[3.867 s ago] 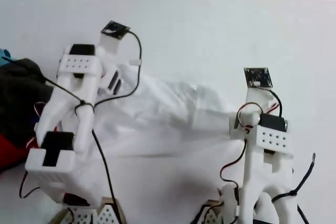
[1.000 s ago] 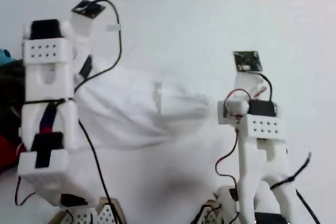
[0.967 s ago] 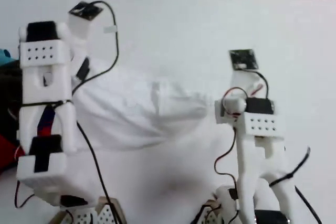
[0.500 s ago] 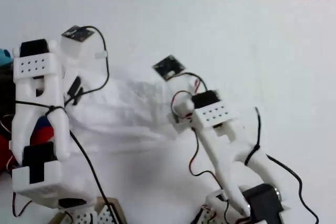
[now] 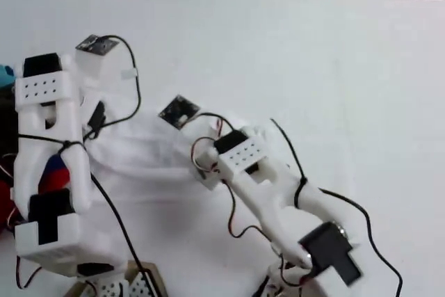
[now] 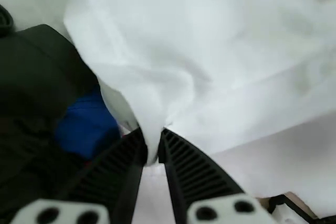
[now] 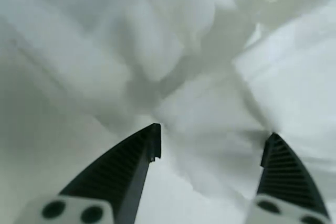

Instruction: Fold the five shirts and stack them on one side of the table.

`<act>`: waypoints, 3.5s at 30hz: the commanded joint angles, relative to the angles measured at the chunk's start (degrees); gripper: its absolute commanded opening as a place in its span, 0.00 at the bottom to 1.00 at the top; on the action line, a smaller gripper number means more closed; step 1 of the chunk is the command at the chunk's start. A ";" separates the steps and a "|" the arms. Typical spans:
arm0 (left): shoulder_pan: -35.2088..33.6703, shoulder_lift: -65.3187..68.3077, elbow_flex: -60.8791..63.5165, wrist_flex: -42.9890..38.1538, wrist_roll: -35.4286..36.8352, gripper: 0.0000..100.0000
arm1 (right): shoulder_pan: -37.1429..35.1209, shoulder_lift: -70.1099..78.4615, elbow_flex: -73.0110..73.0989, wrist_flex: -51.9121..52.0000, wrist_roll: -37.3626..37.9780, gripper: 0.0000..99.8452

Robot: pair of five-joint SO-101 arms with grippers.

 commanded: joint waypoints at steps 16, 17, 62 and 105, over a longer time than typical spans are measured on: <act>-0.44 -3.08 -0.13 -0.09 0.26 0.03 | 21.67 -11.82 -12.48 9.63 0.35 0.03; -0.44 -3.08 -0.13 -0.09 0.26 0.03 | 22.64 -12.88 -12.48 10.07 0.35 0.03; -8.88 -2.99 -0.40 3.52 -5.54 0.03 | 14.81 30.81 -43.34 32.31 2.73 0.00; 3.96 -3.69 -17.54 8.70 -4.92 0.03 | 37.23 33.71 -93.19 48.66 -0.79 0.08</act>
